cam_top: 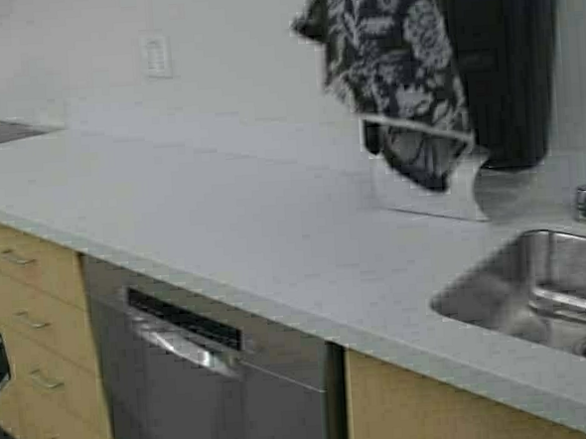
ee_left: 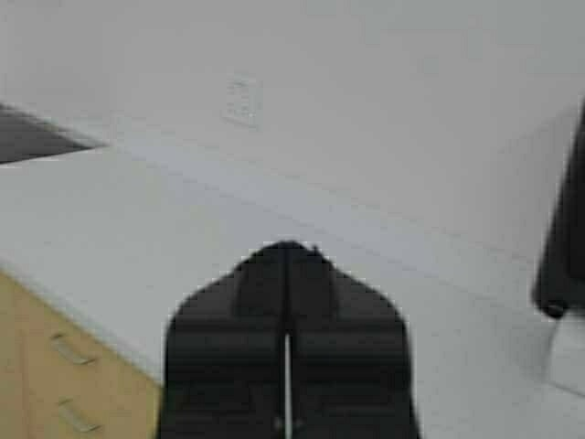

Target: Get the cloth and wipe up the spill under the wine glass

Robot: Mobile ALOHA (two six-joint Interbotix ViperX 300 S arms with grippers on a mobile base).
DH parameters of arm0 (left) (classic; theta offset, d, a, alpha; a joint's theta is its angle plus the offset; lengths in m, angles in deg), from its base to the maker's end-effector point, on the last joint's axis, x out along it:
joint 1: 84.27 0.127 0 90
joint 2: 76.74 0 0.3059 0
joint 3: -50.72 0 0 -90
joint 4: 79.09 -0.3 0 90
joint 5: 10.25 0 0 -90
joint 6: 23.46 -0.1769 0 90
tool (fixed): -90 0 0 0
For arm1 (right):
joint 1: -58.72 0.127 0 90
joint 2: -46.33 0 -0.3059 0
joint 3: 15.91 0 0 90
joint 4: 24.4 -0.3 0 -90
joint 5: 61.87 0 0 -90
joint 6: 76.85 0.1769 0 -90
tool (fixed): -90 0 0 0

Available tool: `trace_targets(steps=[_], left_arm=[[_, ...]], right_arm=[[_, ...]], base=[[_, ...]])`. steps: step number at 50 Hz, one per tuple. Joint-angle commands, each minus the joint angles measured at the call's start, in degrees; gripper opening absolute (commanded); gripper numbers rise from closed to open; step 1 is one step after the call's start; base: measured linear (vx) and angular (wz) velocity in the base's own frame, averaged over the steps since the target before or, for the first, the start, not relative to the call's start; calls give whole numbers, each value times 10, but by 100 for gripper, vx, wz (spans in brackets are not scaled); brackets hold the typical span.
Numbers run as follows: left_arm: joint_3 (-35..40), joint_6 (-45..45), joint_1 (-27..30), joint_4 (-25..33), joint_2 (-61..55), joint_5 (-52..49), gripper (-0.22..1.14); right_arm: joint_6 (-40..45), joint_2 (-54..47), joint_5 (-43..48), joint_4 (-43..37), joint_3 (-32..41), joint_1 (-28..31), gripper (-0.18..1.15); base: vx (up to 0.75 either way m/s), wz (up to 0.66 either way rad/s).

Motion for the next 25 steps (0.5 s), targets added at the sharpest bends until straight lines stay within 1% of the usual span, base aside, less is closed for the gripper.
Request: trace_targets(steps=[1,12,25], left_arm=[[5,-1,1,1,-12,2,2],[8,2,1,1,-15,2,2],[7,3,1,1,-13,2,2]], right_arm=[[3,-18,36,-1,-9,-28,7],[17,-33,57,-11,-34,-42,7],[16,-35,74,-12,-24,-42,7]], base=[[-9,34],[-10,39],[-12,46]])
